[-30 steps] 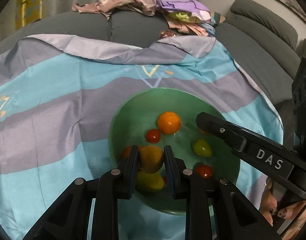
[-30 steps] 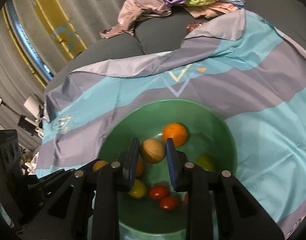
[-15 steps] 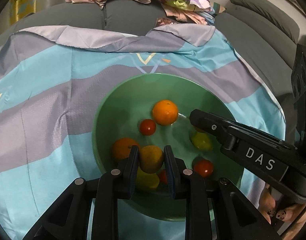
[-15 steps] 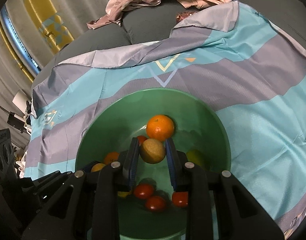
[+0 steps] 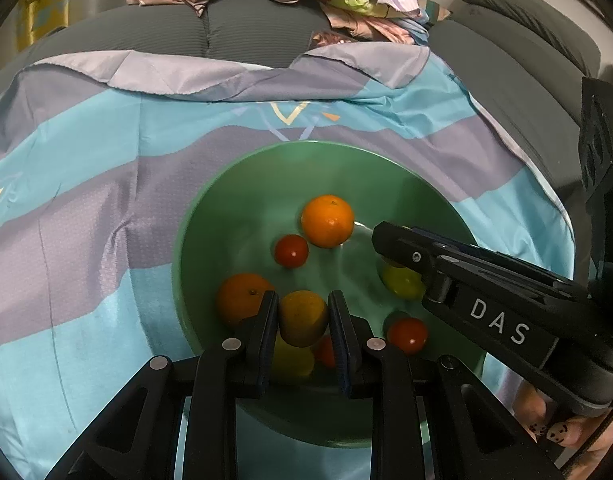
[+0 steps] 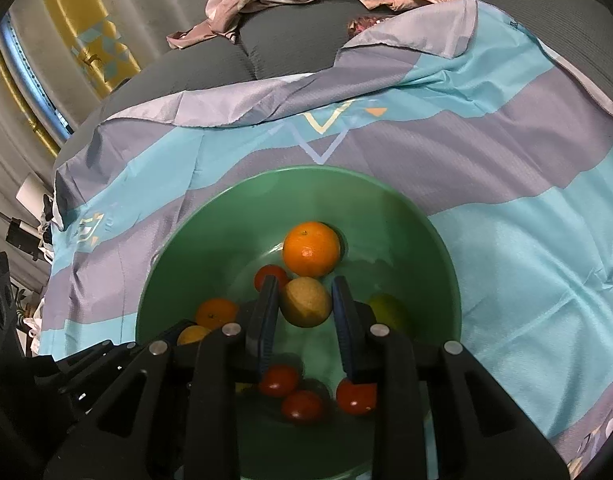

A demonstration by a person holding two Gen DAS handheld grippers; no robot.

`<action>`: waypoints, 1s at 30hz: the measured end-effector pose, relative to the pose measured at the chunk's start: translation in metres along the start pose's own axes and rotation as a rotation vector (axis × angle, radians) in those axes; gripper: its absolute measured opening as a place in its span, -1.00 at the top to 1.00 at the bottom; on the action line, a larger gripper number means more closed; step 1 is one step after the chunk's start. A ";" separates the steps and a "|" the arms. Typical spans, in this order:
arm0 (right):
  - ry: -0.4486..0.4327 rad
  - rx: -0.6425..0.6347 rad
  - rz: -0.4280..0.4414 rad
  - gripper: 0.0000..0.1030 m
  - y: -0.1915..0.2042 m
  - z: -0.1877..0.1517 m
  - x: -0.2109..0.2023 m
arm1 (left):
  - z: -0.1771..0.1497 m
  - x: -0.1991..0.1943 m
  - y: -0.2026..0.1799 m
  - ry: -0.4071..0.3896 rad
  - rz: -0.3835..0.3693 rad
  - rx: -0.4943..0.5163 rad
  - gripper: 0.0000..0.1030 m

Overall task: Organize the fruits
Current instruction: 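Open both grippers to drop the small yellow fruits into the bowl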

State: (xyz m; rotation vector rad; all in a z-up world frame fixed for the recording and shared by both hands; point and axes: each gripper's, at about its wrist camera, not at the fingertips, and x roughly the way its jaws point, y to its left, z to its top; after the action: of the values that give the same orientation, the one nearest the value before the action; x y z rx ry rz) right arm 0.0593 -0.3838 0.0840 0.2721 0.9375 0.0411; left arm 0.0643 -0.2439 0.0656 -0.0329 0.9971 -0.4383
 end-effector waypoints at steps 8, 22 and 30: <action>0.014 0.001 -0.023 0.45 -0.001 0.000 0.004 | 0.001 0.002 -0.001 0.001 -0.003 -0.003 0.51; -0.056 0.016 -0.007 -0.07 -0.001 0.001 -0.017 | 0.003 -0.026 -0.004 -0.072 0.030 0.007 -0.10; -0.113 0.005 0.000 -0.28 0.004 0.001 -0.036 | 0.001 -0.053 -0.005 -0.132 0.080 0.017 -0.54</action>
State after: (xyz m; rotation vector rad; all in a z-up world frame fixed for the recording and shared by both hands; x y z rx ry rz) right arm 0.0393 -0.3856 0.1137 0.2768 0.8256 0.0230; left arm 0.0389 -0.2284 0.1104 -0.0062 0.8616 -0.3671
